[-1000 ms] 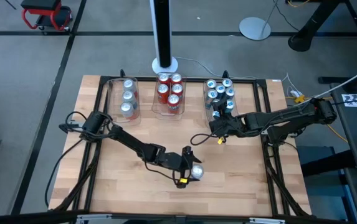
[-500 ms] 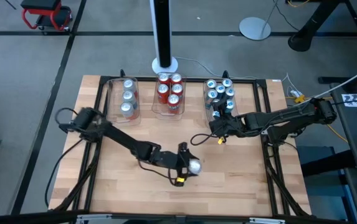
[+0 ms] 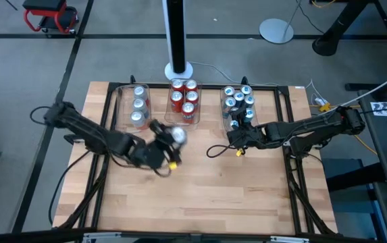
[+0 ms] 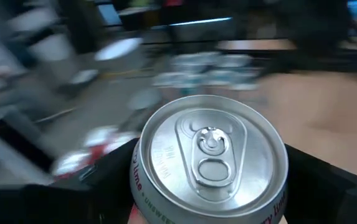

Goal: Sort soda cans
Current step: Put the pink-white soda can into the top left transparent bin

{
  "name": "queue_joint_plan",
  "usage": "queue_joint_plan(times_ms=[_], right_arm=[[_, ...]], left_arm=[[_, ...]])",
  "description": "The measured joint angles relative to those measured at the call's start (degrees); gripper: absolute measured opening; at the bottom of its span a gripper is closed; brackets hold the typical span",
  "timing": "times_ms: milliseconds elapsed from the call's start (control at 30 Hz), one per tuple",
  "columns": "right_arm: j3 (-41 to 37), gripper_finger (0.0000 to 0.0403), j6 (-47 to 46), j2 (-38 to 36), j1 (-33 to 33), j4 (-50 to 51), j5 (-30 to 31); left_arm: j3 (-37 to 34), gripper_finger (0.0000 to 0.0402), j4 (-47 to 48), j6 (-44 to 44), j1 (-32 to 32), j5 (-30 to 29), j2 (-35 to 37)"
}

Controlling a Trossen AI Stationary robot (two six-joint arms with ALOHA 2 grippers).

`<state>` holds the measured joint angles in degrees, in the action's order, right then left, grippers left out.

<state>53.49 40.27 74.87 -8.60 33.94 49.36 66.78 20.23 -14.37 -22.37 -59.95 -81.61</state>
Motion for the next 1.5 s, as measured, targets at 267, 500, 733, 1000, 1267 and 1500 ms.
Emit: queue_joint_plan(times_ms=[267, 500, 733, 1000, 1267, 1500], right_arm=[[0.0, 0.038, -0.17, 0.0, 0.0, -0.05, 0.16], [0.0, 0.038, -0.15, 0.0, 0.0, -0.05, 0.33], [0.0, 0.038, 0.05, 0.0, 0.0, -0.03, 0.35], [0.0, 0.038, 0.05, 0.0, 0.0, -0.03, 0.35], [0.0, 0.038, 0.07, 0.0, 0.0, -0.03, 0.37], [0.0, 0.038, 0.07, 0.0, 0.0, 0.0, 0.59]], left_arm=[[0.02, 0.0297, 20.59, -9.42, 10.17, -9.51, 7.61], [0.0, 0.0297, 33.32, -17.01, 23.56, -10.28, 8.22], [0.0, 0.0297, 38.93, -19.41, 34.39, -8.44, 8.08], [-3.8, 0.0297, 40.54, -25.56, 42.45, -5.99, 8.09], [-8.2, 0.0297, 35.86, -25.9, 48.54, -5.99, 8.09], [-14.41, 0.0296, 26.03, -21.09, 53.64, -1.6, 8.09]])
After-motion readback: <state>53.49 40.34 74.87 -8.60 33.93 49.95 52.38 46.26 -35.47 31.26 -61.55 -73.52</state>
